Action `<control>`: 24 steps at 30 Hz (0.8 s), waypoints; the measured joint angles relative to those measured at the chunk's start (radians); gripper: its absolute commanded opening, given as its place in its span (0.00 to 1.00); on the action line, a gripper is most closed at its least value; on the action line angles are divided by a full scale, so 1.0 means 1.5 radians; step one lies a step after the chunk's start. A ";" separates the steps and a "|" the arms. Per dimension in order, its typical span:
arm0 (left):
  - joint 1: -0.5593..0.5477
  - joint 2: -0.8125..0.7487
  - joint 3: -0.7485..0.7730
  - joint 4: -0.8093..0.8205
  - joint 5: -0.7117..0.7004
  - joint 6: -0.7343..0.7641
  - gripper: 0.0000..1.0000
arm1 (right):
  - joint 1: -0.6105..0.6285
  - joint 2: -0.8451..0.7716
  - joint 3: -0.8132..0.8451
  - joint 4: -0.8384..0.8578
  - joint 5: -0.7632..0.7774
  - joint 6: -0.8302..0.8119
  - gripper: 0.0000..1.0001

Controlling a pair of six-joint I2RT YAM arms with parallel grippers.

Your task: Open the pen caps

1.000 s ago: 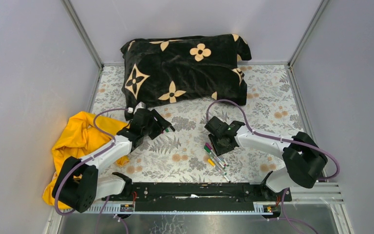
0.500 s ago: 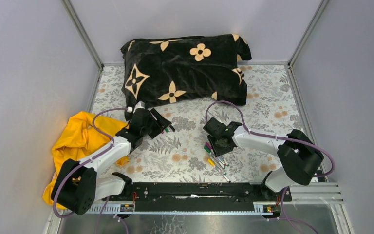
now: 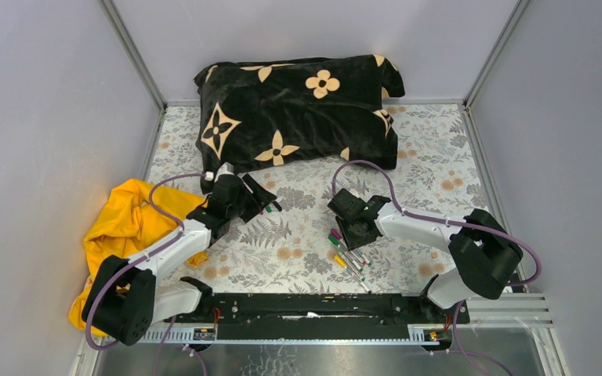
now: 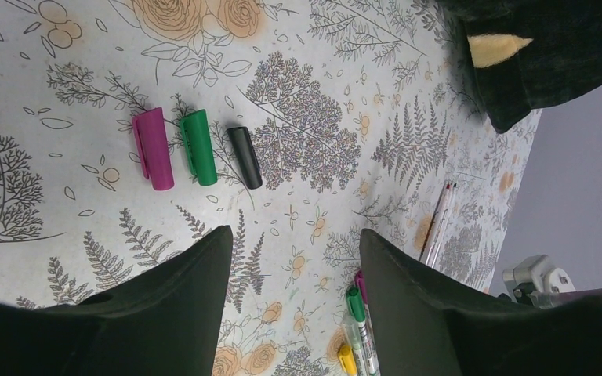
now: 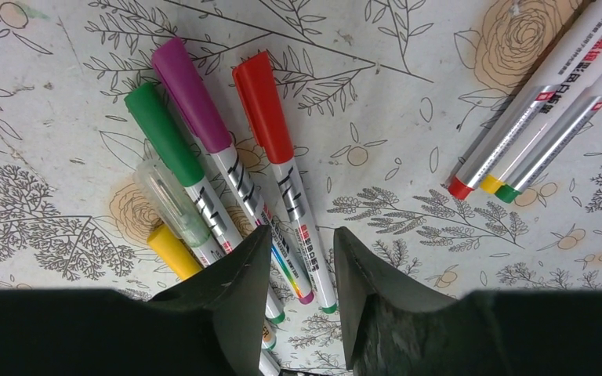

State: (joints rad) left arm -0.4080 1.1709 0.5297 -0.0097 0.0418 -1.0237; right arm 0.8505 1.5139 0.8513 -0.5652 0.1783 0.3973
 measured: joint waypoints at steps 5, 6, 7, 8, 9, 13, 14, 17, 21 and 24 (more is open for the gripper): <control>-0.002 -0.001 -0.004 0.002 0.000 -0.002 0.67 | 0.000 -0.004 0.000 -0.001 0.010 0.000 0.42; -0.002 -0.002 -0.004 0.002 0.000 -0.002 0.67 | 0.000 -0.005 0.000 -0.001 0.011 0.000 0.42; -0.002 -0.002 -0.004 0.002 0.000 -0.002 0.67 | 0.000 -0.005 0.000 -0.001 0.012 0.000 0.42; -0.002 -0.002 -0.005 0.002 0.000 -0.003 0.67 | 0.000 -0.005 0.000 -0.001 0.013 0.000 0.42; -0.002 -0.002 -0.005 0.002 0.000 -0.003 0.67 | 0.000 -0.005 0.000 -0.001 0.014 0.000 0.42; -0.002 -0.002 -0.008 0.005 0.000 -0.006 0.67 | 0.000 -0.005 0.000 0.000 0.015 0.000 0.42; -0.002 -0.002 -0.009 0.006 0.000 -0.007 0.67 | 0.000 -0.005 -0.001 0.001 0.014 0.000 0.42; -0.002 -0.003 -0.011 0.007 0.000 -0.008 0.67 | 0.000 -0.004 -0.006 0.007 0.014 0.000 0.42; -0.002 -0.003 -0.013 0.008 0.000 -0.008 0.67 | -0.001 0.001 -0.018 0.017 0.014 0.000 0.41; -0.002 -0.003 -0.013 0.009 0.000 -0.009 0.67 | -0.002 0.008 -0.024 0.023 0.013 0.000 0.41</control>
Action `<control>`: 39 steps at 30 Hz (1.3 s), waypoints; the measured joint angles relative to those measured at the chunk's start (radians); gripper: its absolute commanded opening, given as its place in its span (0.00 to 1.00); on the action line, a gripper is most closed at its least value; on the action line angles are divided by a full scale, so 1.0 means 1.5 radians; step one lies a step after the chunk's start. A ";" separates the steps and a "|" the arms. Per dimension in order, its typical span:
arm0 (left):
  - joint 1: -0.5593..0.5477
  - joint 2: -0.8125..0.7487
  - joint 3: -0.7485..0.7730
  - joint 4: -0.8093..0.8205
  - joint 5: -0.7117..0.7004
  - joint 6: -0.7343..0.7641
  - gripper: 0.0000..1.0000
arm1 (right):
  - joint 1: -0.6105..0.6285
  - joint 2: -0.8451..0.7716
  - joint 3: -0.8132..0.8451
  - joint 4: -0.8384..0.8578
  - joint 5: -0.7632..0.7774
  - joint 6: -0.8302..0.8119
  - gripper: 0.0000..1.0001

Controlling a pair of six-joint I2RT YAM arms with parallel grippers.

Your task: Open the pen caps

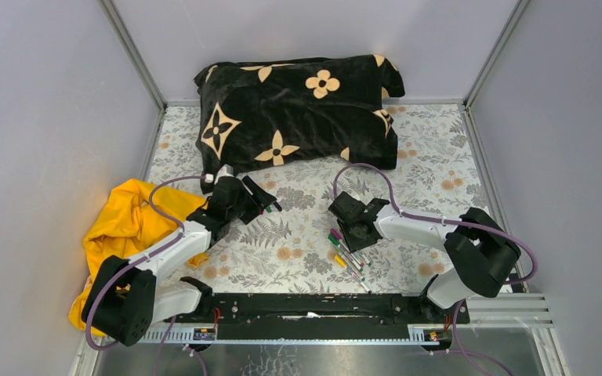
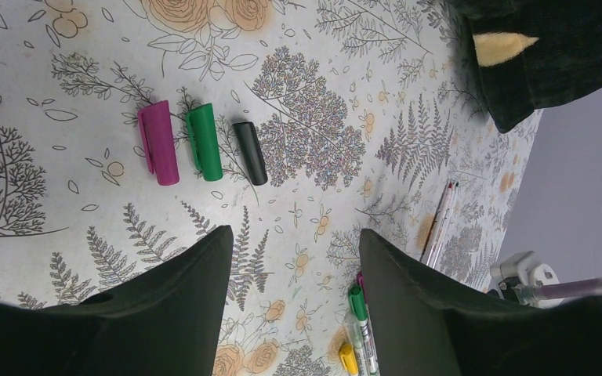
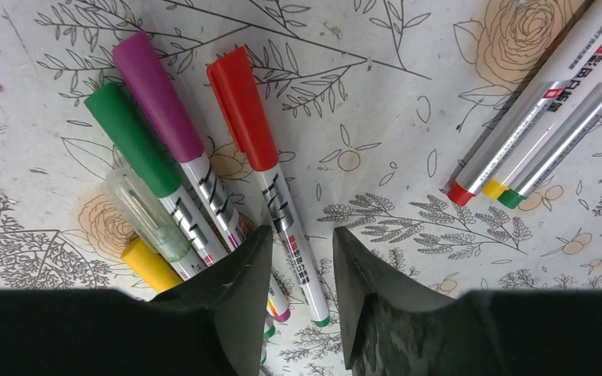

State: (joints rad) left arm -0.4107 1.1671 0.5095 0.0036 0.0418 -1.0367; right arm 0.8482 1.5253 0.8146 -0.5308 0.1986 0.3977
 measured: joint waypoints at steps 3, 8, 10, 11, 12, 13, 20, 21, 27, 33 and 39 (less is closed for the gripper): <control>0.000 0.000 -0.002 0.002 0.000 0.000 0.67 | -0.001 0.002 -0.001 0.004 -0.002 0.000 0.39; 0.000 0.000 -0.006 0.004 0.000 -0.001 0.66 | -0.002 0.004 -0.001 0.011 -0.010 0.003 0.27; 0.000 0.000 -0.008 0.004 0.000 -0.002 0.66 | -0.002 0.005 -0.001 0.014 -0.014 0.005 0.18; 0.000 0.000 -0.009 0.004 0.000 -0.003 0.66 | -0.002 0.005 -0.002 0.018 -0.020 0.008 0.15; 0.000 0.000 -0.009 0.004 0.000 -0.003 0.66 | -0.002 0.005 -0.003 0.019 -0.022 0.009 0.14; 0.000 0.000 -0.010 0.004 0.000 -0.003 0.66 | -0.002 0.005 -0.003 0.019 -0.023 0.012 0.13; 0.000 0.000 -0.010 0.007 0.005 -0.003 0.66 | -0.003 -0.008 -0.012 0.024 -0.023 0.026 0.09; 0.000 -0.001 -0.010 0.007 0.008 -0.003 0.66 | -0.003 -0.009 -0.012 0.024 -0.023 0.028 0.09; -0.001 -0.002 -0.010 0.028 0.045 0.000 0.66 | -0.003 -0.038 0.009 -0.016 -0.021 0.029 0.08; -0.014 0.003 -0.010 0.102 0.112 -0.002 0.65 | -0.003 -0.063 0.080 -0.033 -0.025 0.023 0.08; -0.054 0.040 -0.010 0.169 0.160 -0.008 0.65 | -0.003 -0.066 0.102 -0.025 -0.061 0.022 0.08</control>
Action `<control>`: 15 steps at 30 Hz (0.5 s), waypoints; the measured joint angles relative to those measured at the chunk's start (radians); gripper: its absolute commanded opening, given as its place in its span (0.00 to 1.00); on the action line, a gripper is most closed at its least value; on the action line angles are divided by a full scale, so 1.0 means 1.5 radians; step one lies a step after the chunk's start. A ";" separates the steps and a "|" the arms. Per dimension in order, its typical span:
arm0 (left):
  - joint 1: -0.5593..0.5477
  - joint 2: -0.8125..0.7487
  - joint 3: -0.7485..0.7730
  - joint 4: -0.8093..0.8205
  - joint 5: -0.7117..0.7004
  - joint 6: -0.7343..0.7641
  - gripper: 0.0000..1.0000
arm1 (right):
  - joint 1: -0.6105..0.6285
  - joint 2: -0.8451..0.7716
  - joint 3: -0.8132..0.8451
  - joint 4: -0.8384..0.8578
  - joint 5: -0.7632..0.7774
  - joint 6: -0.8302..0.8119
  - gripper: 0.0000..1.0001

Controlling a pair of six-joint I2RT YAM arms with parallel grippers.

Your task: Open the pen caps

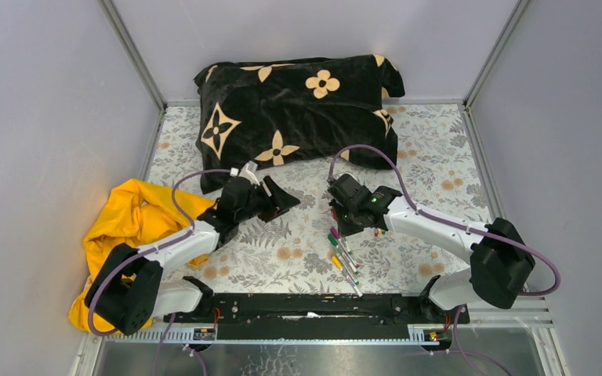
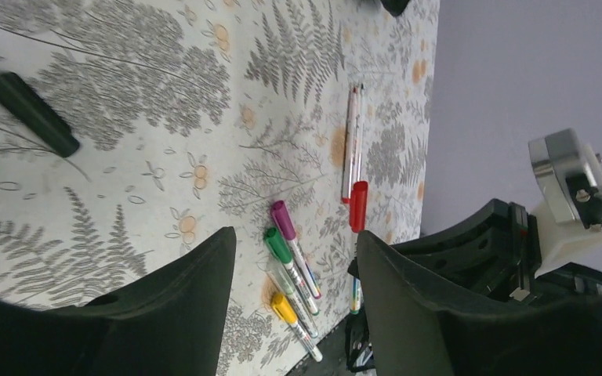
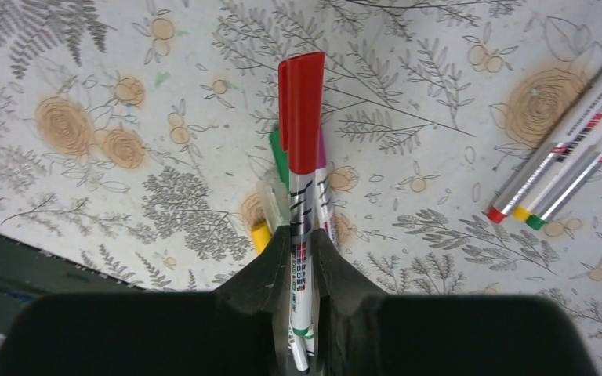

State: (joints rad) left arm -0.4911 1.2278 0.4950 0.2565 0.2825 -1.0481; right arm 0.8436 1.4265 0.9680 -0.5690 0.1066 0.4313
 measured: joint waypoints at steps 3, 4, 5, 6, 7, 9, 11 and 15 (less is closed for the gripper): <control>-0.022 0.012 0.000 0.020 0.006 -0.003 0.64 | 0.000 0.000 0.004 0.005 -0.023 0.000 0.08; -0.028 0.016 0.000 0.026 0.007 -0.005 0.64 | 0.000 0.000 0.008 0.005 -0.032 0.000 0.08; -0.035 0.021 0.001 0.032 0.007 -0.005 0.64 | 0.000 0.000 0.012 0.007 -0.037 0.000 0.08; -0.040 0.026 0.002 0.037 0.008 -0.006 0.64 | 0.000 0.000 0.017 0.011 -0.046 0.000 0.08; -0.046 0.033 0.004 0.042 0.009 -0.007 0.64 | 0.000 0.001 0.021 0.015 -0.053 0.000 0.08; -0.056 0.044 0.009 0.047 0.009 -0.008 0.64 | 0.000 0.002 0.031 0.024 -0.068 0.000 0.08; -0.064 0.056 0.014 0.057 0.009 -0.010 0.63 | 0.000 0.006 0.041 0.033 -0.083 0.000 0.08; -0.079 0.079 0.023 0.074 0.009 -0.014 0.63 | 0.000 0.022 0.053 0.048 -0.104 0.000 0.08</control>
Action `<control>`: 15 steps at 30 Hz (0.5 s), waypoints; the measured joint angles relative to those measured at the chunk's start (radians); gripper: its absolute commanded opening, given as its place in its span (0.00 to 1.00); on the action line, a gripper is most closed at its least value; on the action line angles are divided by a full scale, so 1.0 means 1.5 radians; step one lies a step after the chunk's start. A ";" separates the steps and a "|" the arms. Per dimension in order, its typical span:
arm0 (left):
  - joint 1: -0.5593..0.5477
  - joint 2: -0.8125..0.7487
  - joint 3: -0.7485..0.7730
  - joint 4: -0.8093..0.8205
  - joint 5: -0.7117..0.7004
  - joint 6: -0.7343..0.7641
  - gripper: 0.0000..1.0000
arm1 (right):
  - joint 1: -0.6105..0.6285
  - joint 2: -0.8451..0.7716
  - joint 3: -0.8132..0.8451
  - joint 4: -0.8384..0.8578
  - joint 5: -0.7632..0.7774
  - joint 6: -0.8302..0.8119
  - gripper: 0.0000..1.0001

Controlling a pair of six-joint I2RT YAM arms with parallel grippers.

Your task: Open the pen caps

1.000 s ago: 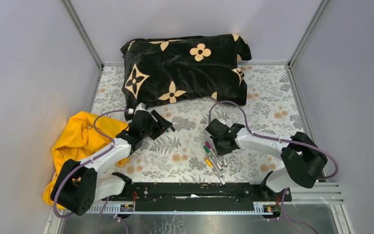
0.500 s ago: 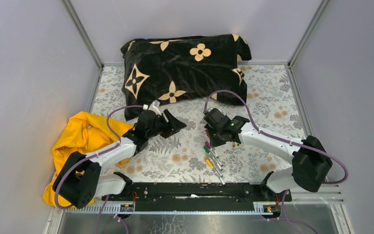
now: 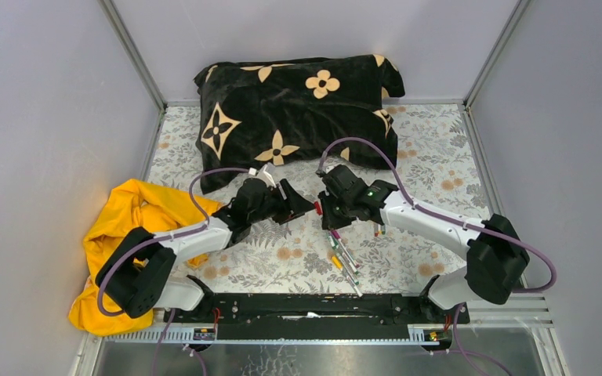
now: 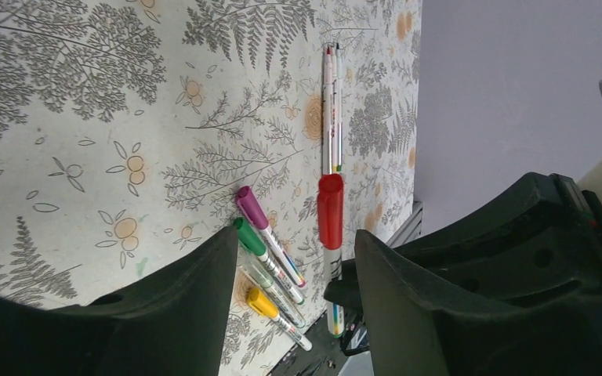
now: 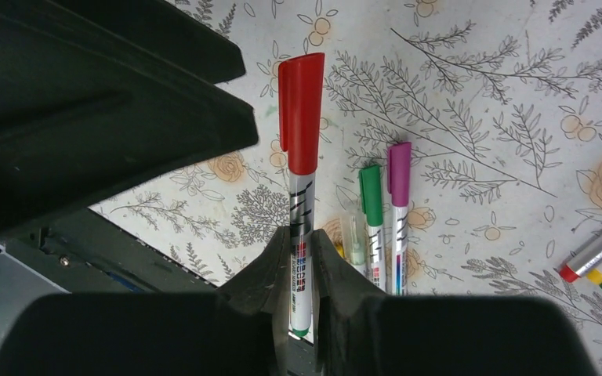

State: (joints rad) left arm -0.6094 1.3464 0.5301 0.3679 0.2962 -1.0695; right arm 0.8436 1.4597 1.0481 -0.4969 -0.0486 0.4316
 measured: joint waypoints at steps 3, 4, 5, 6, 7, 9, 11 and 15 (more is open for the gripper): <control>-0.008 0.011 0.002 0.011 0.000 -0.009 0.62 | 0.000 0.009 0.001 0.010 -0.010 0.000 0.08; -0.009 0.014 0.003 0.015 0.000 -0.012 0.62 | 0.000 0.012 0.001 0.012 -0.014 0.000 0.08; -0.011 0.017 0.004 0.017 -0.001 -0.013 0.62 | 0.000 0.014 0.001 0.013 -0.017 0.000 0.08; -0.013 0.020 0.007 0.019 -0.001 -0.014 0.62 | 0.000 0.015 0.001 0.014 -0.017 0.000 0.08; -0.016 0.024 0.011 0.023 -0.001 -0.016 0.62 | 0.000 0.018 0.001 0.016 -0.018 0.000 0.08; -0.020 0.032 0.019 0.031 -0.001 -0.018 0.61 | 0.000 0.022 0.001 0.021 -0.022 0.000 0.08; -0.022 0.038 0.023 0.039 -0.001 -0.020 0.60 | 0.000 0.025 0.002 0.024 -0.027 0.000 0.08; -0.024 0.051 0.025 0.051 -0.001 -0.024 0.59 | 0.000 0.032 0.010 0.026 -0.033 0.001 0.07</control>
State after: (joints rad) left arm -0.6456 1.4223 0.5674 0.4446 0.2947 -1.1057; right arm 0.8433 1.5074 1.0630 -0.4572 -0.0986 0.4324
